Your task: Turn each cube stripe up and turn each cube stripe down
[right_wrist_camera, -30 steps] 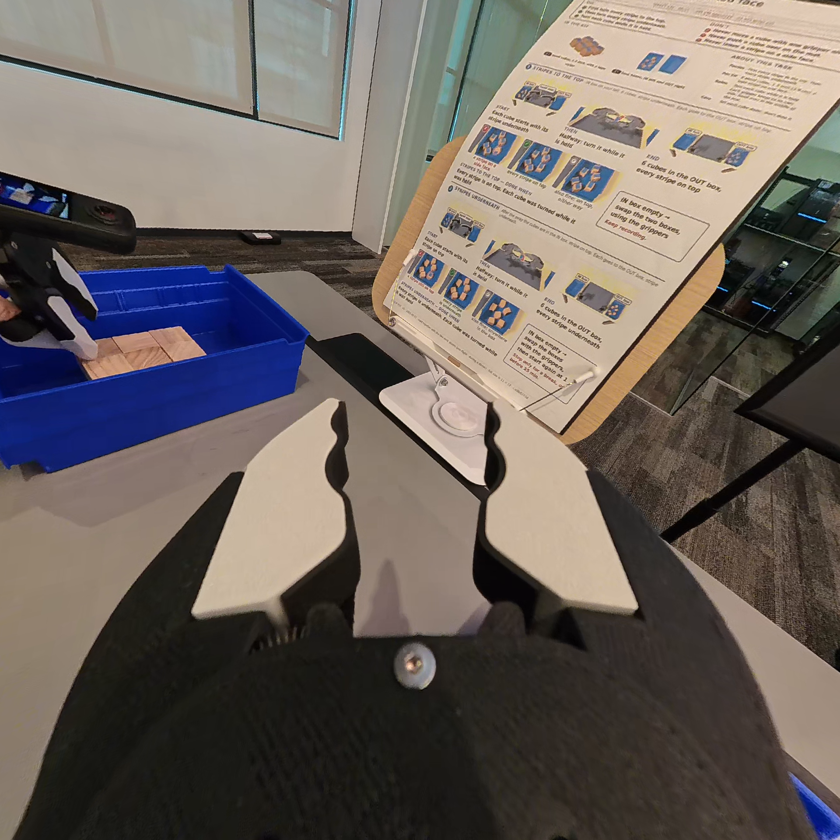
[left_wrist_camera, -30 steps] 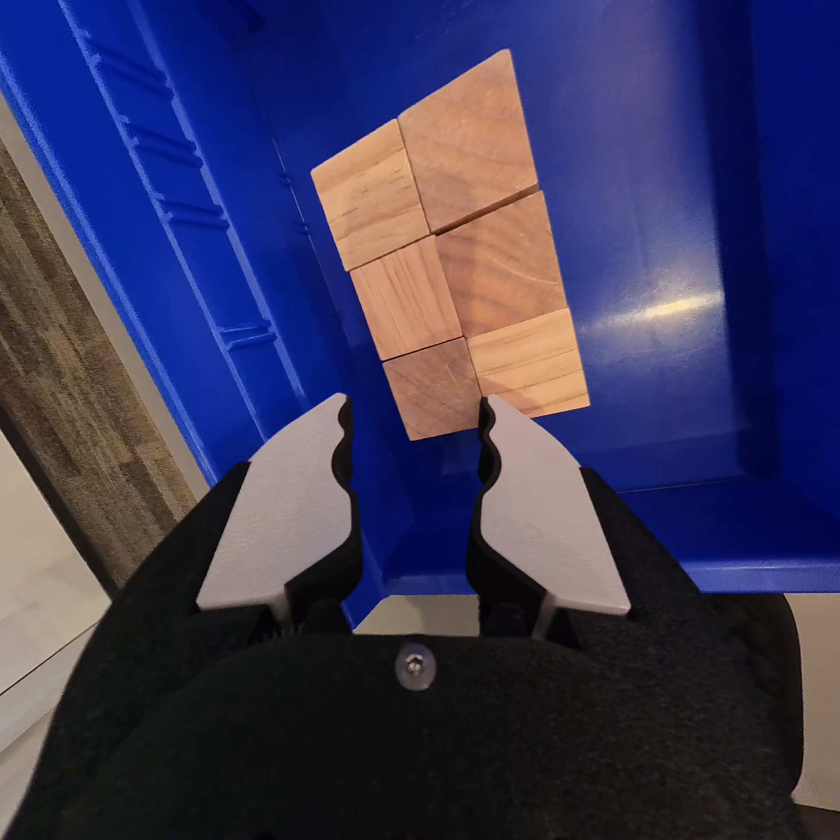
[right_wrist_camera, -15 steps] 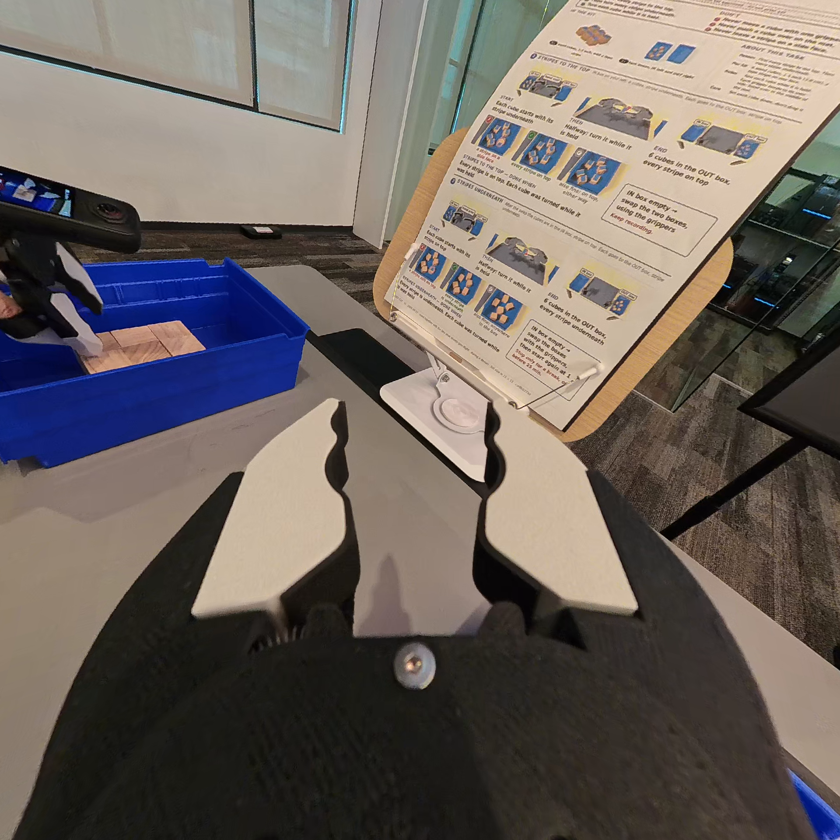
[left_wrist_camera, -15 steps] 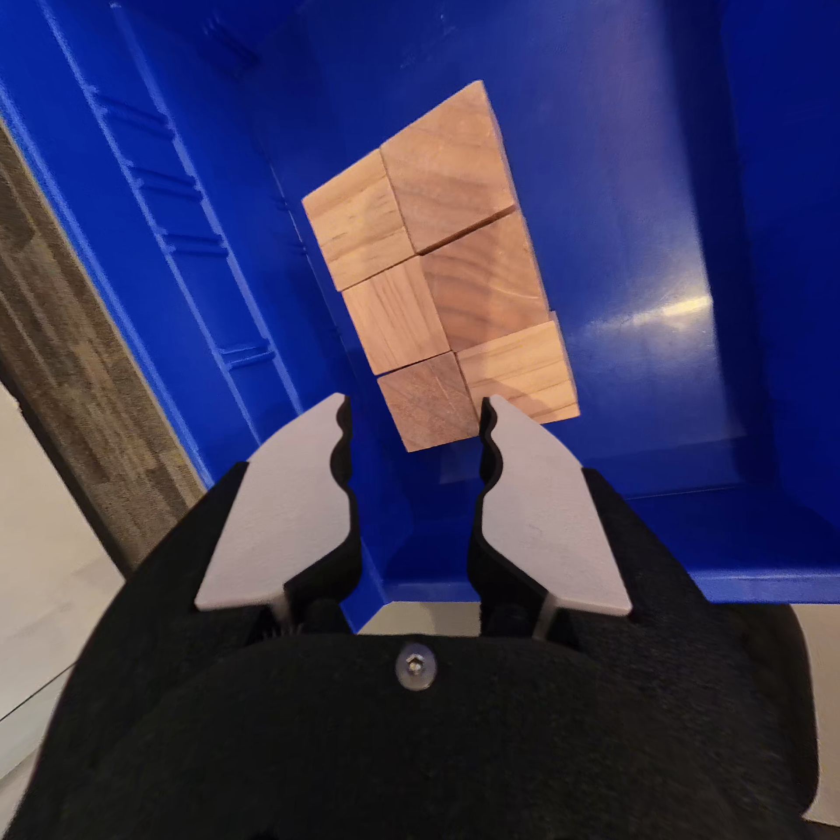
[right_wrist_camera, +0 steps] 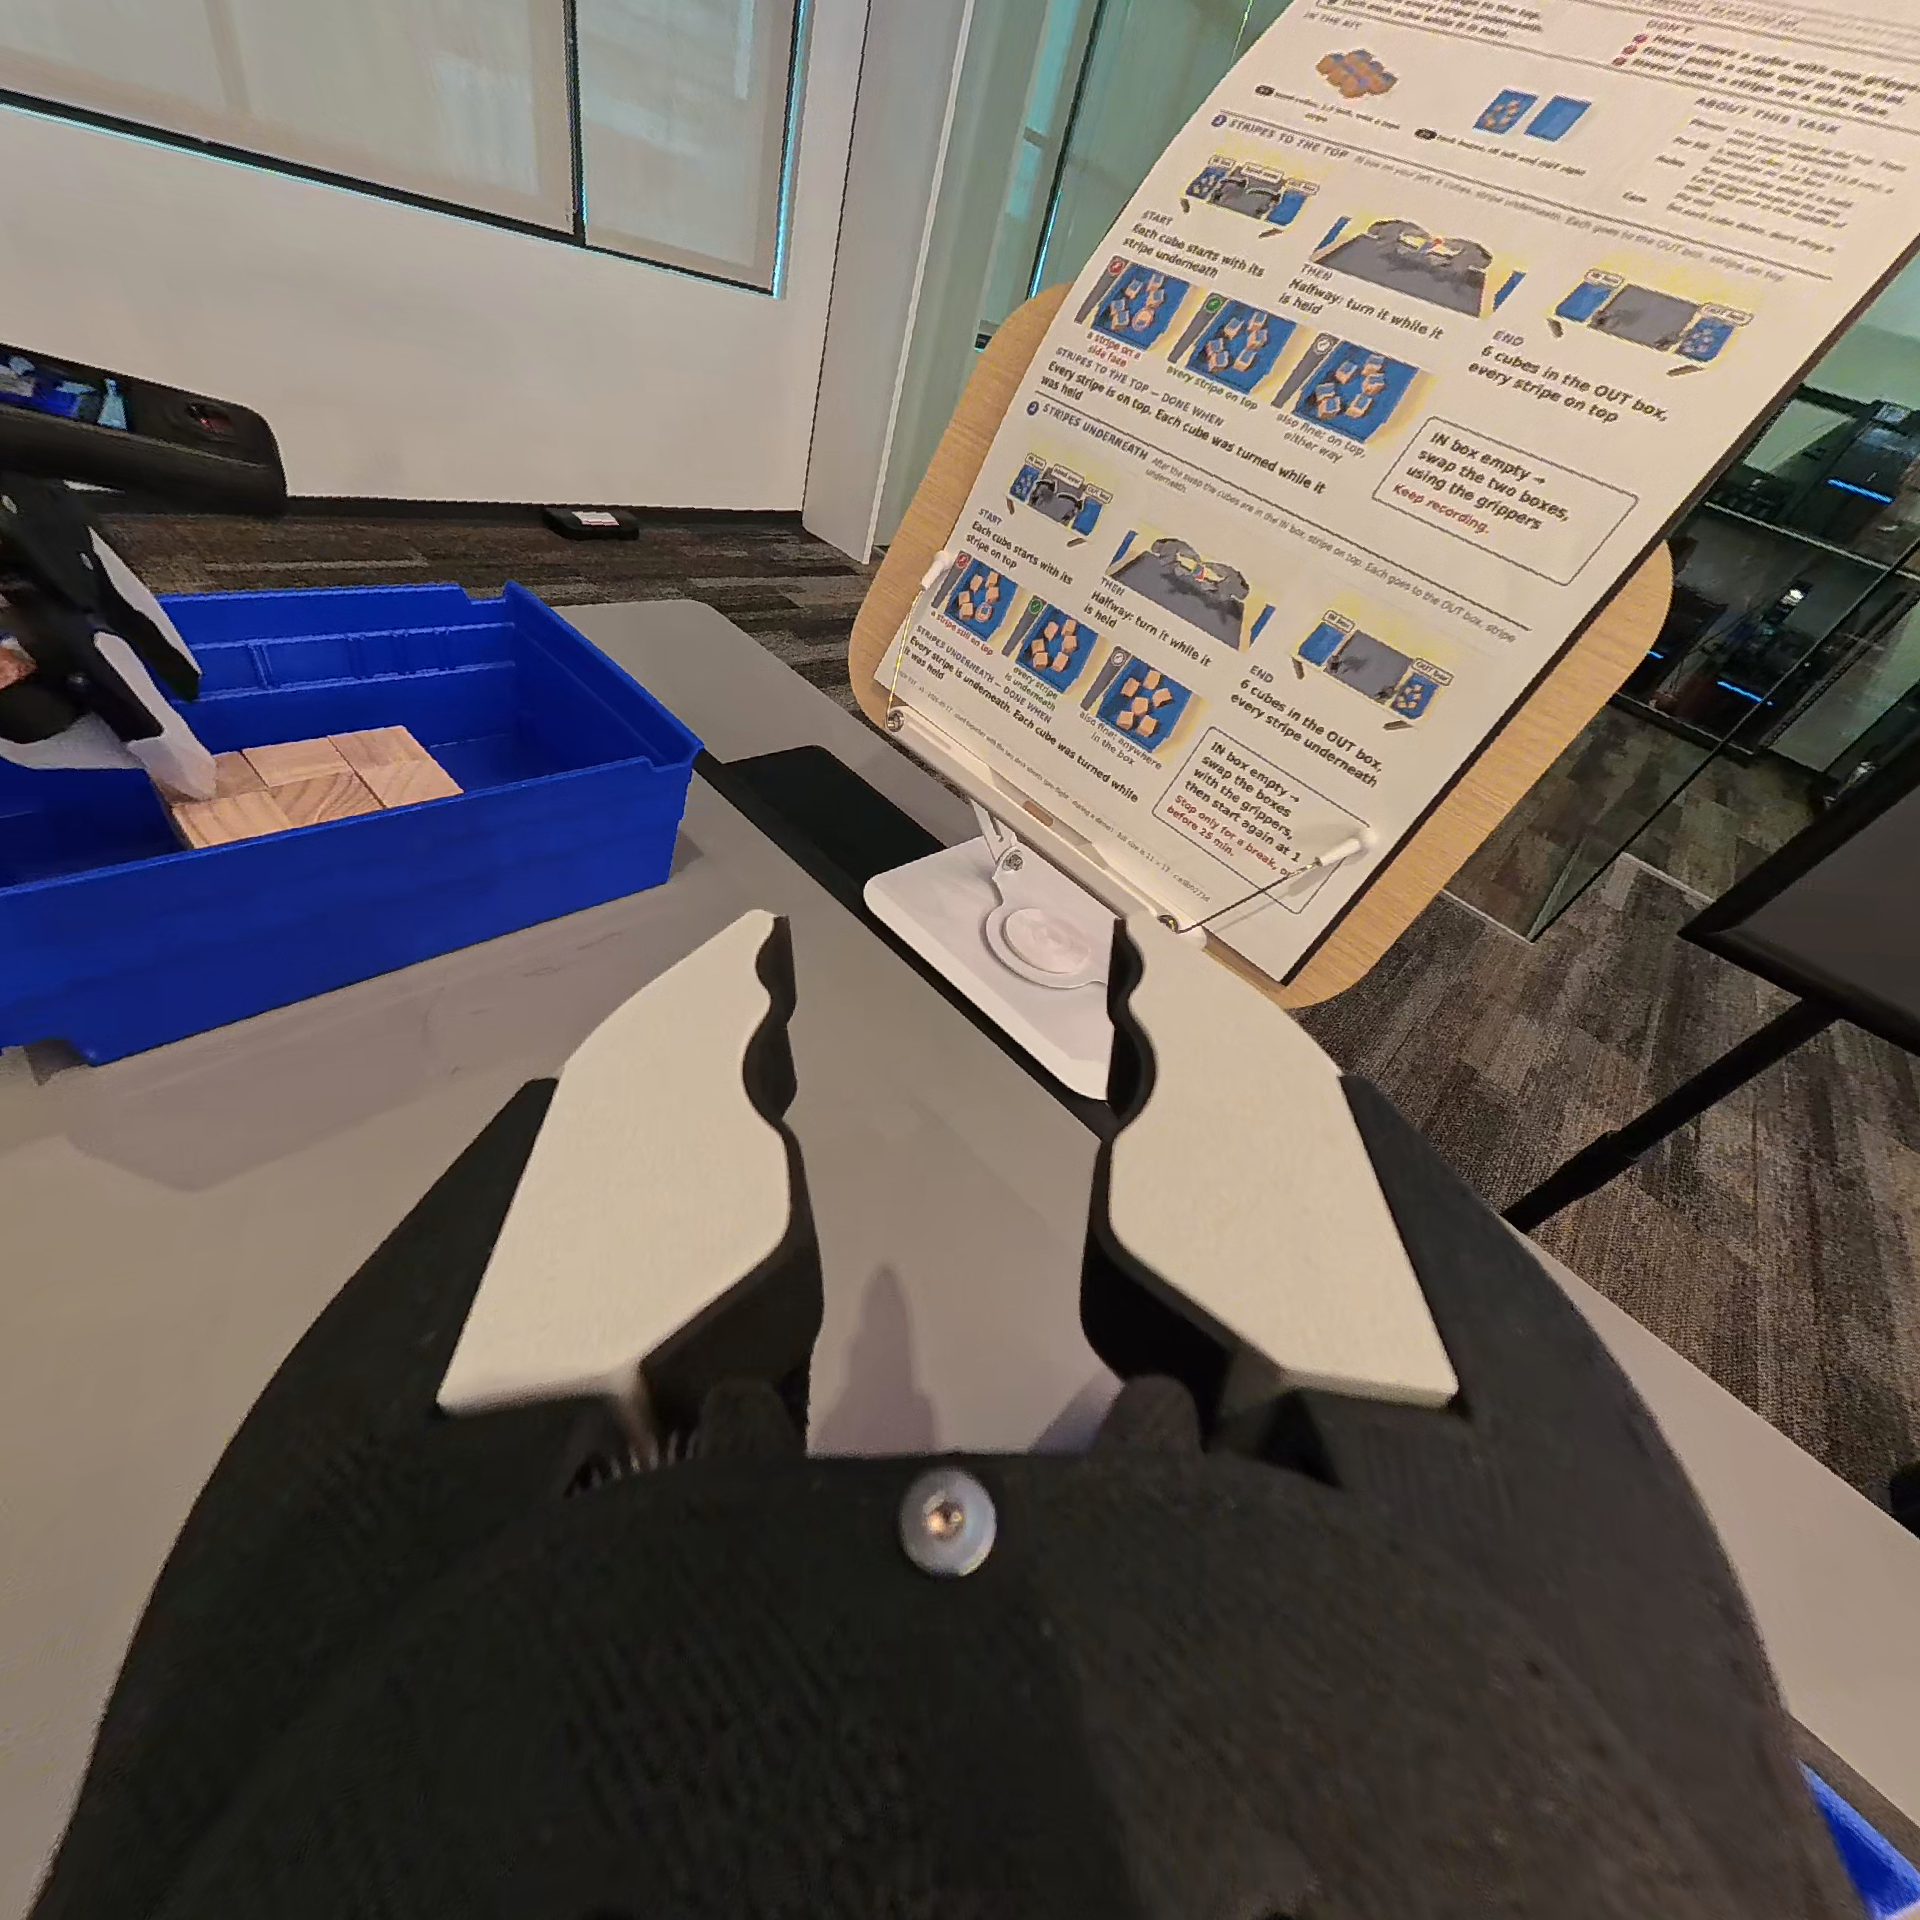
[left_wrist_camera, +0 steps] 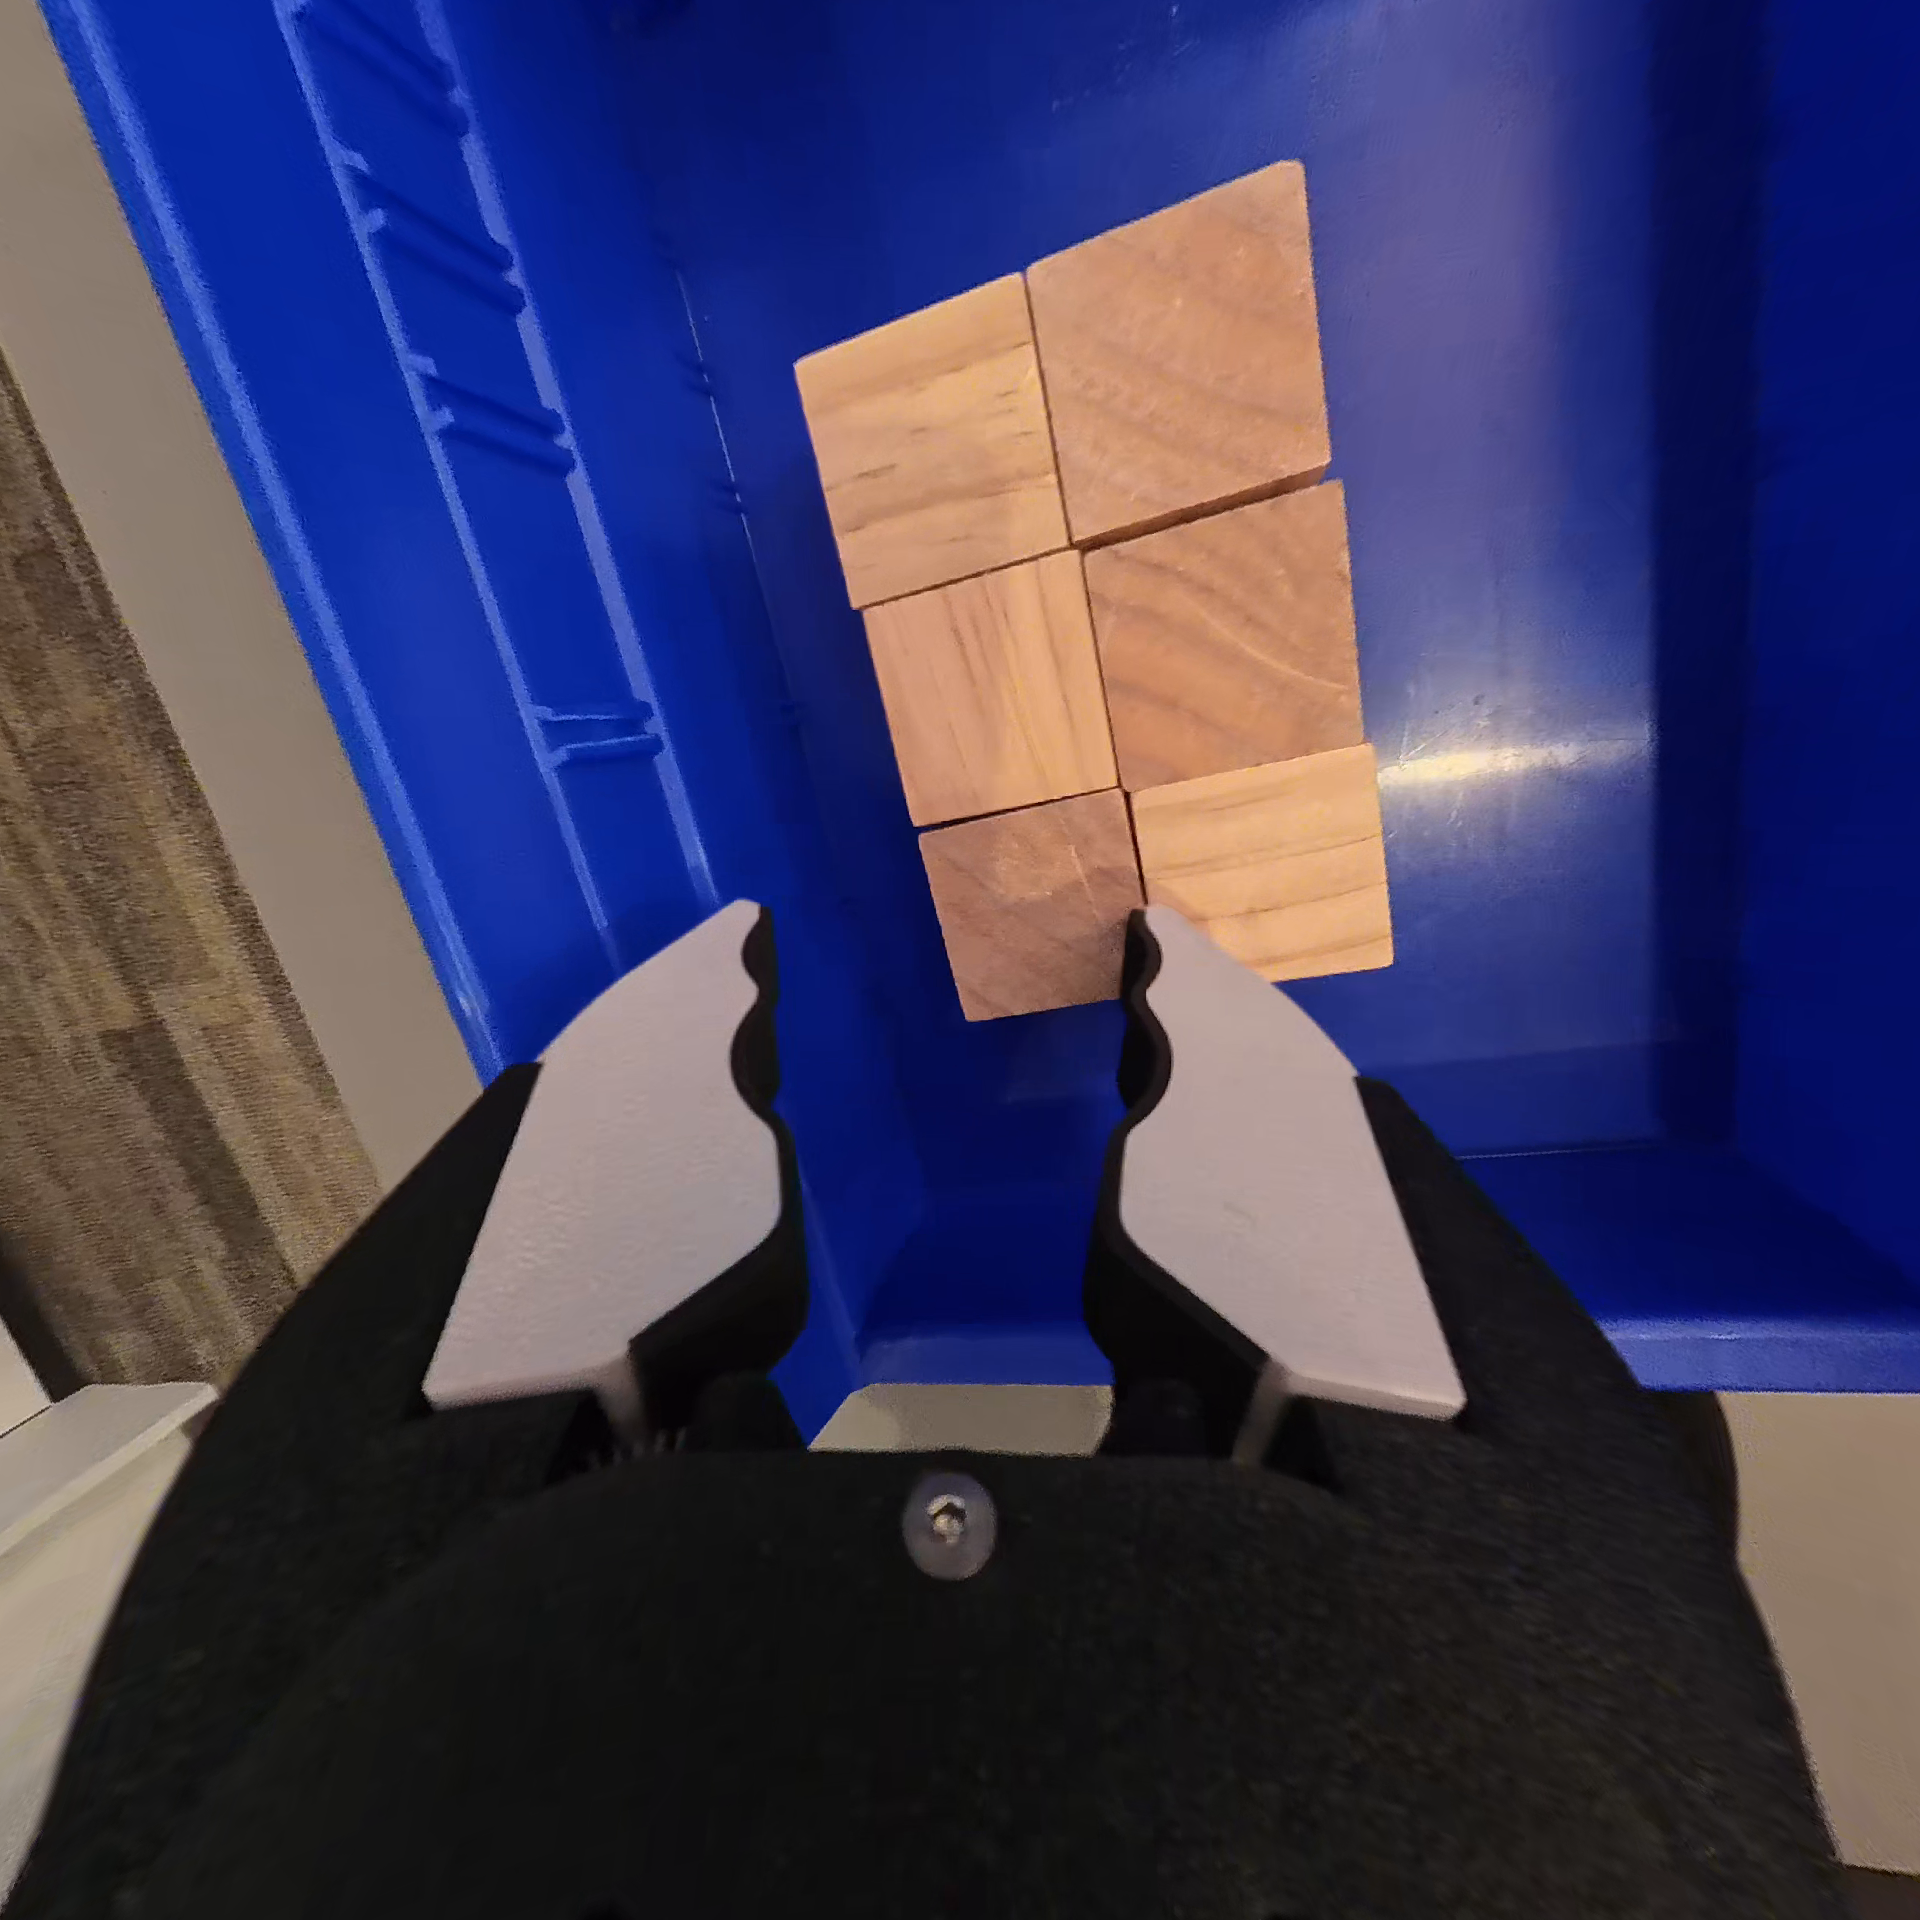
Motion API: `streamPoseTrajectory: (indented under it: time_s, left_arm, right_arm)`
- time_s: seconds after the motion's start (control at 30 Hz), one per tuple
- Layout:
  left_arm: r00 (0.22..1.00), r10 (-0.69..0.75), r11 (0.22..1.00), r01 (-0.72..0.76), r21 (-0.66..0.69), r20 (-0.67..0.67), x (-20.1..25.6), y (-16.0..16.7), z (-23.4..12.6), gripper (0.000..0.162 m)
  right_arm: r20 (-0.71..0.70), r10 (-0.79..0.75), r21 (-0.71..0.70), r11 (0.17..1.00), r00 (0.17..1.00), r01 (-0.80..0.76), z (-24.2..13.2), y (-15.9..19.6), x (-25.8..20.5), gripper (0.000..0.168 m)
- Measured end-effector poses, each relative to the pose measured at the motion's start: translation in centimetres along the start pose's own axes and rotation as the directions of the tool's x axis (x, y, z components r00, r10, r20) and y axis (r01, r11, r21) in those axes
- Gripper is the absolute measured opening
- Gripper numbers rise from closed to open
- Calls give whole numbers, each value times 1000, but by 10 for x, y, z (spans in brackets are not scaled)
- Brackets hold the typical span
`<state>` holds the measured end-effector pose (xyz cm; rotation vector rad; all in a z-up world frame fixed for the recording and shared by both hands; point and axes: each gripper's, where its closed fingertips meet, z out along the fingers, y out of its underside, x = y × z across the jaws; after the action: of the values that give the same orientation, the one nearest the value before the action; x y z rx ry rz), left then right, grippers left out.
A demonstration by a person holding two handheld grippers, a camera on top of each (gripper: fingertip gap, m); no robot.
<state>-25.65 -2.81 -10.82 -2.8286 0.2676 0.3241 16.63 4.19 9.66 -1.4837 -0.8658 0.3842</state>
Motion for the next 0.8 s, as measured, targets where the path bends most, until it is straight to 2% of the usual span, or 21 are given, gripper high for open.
streamPoseTrajectory:
  time_s: [0.4, 0.6, 0.8]
  left_arm:
    - [999, 26, 1000, -26, 8, -34, 2, -1, 1, 63]
    - [998, 50, 999, -51, 11, 25, -3, -2, 0, 63]
    - [999, 33, 999, -33, 12, 12, -3, -1, 1, 61]
  right_arm:
    - [0, -12, -16, 1000, 1000, 12, 3, 3, -2, 59]
    - [0, -18, -23, 1000, 1000, 18, 4, 5, -3, 59]
    - [1, -20, -23, 1000, 1000, 20, 4, 5, -3, 59]
